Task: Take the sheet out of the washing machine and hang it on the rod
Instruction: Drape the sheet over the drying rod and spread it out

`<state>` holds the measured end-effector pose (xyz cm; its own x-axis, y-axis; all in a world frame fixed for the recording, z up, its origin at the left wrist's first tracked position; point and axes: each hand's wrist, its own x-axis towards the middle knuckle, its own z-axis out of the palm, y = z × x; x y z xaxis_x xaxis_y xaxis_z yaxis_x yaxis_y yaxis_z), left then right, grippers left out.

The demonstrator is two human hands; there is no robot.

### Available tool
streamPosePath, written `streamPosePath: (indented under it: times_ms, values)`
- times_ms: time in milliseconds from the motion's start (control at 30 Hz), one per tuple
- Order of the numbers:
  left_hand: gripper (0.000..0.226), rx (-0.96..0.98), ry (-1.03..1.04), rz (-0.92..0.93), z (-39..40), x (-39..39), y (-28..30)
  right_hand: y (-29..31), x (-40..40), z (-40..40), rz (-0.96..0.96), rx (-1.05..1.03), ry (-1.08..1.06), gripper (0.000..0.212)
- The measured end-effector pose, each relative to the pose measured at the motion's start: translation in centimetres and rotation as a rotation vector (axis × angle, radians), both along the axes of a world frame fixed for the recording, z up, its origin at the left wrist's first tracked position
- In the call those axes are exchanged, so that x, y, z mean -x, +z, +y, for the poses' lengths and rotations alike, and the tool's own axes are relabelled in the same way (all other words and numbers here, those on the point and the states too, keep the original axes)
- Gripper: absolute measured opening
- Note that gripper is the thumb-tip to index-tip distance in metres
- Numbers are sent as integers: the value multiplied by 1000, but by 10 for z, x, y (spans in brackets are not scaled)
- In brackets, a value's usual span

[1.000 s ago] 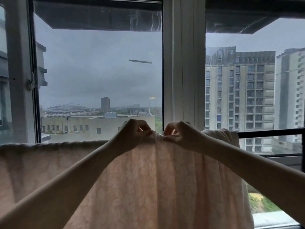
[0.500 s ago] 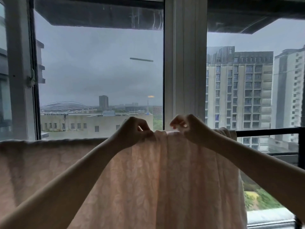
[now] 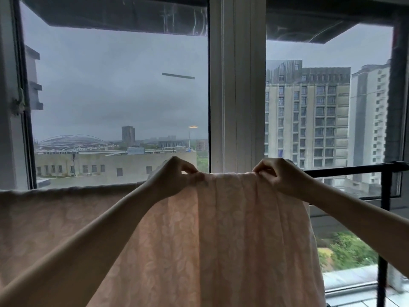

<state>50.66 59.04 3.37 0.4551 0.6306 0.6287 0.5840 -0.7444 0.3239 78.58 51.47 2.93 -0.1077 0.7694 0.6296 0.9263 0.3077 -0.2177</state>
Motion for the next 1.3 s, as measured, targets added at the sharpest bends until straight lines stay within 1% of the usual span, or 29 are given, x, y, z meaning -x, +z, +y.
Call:
streamPosePath:
  times_ms: [67, 167, 233, 300, 333, 400, 467, 500, 767, 900, 1000, 1100, 1200, 1300]
  values:
    - [16, 8, -35, -28, -2, 0, 2, -2, 0, 3, -18, -54, -27, 8]
    - [14, 38, -47, -69, -4, -1, 2, -4, 4, 9, -86, -73, -84, 7]
    - [14, 44, -23, -91, -2, 1, 1, -3, 8, 9, -74, -59, -78, 7]
    - [13, 47, -2, -100, -1, 4, 1, -5, 13, 7, -24, -56, -26, 5]
    - [14, 45, 11, -100, 0, 4, 2, -7, 15, 4, -34, -45, -7, 13]
    - [16, 46, 32, -103, -3, 4, 2, -10, 14, -2, -149, -7, -38, 30]
    - [17, 52, 35, -126, -3, 3, 3, -13, 10, -7, -258, -13, -71, 33]
    - [16, 56, 33, -134, -3, 2, 3, -13, 6, -7, -267, -26, -68, 32]
    - [16, 62, 37, -106, 1, 5, 3, -15, -4, -3, -198, -118, 33, 12]
    - [17, 50, 29, -124, 1, 5, 3, -20, -6, 0, -144, -166, 42, 12]
    - [18, 34, 11, -143, -2, 4, 2, -17, -10, -7, -85, -145, 91, 12]
    - [17, 30, 26, -135, -2, 0, 0, -12, -15, -13, -46, -111, 130, 5]
    - [19, 23, 50, -120, -1, -3, 0, -11, -27, -10, -42, -135, 68, 6]
    - [18, 25, 110, -65, -4, -4, 0, -12, -49, -5, -69, -153, -114, 9]
